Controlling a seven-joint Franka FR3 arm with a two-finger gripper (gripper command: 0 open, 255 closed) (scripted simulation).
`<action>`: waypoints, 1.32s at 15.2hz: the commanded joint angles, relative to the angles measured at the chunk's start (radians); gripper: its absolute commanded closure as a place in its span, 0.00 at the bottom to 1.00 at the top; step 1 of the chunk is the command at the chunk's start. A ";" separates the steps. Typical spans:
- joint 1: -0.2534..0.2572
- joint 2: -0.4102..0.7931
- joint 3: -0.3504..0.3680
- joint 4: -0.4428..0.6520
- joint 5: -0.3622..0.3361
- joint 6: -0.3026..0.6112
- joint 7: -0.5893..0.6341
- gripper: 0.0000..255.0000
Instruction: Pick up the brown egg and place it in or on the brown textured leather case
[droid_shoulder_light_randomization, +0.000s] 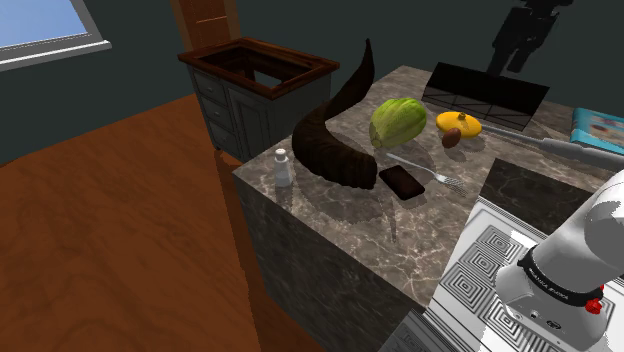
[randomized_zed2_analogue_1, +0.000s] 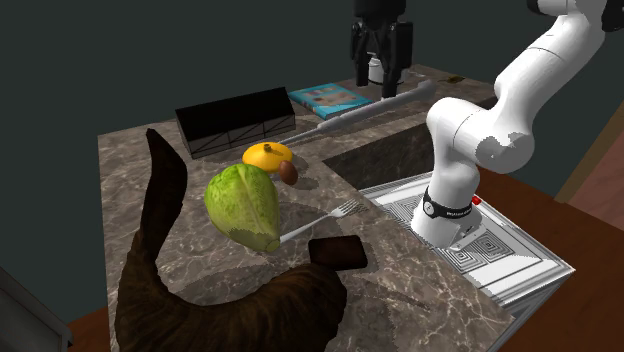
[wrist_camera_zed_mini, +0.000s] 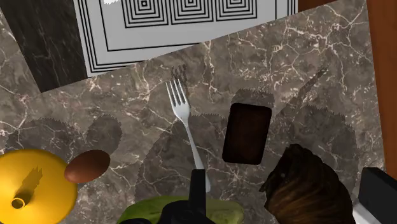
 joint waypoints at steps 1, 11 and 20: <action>0.000 0.000 0.000 0.000 0.000 0.000 0.000 0.00; -0.120 0.107 -0.016 -0.203 -0.059 0.345 0.132 0.00; -0.231 0.293 -0.047 -0.302 -0.117 0.661 0.261 0.00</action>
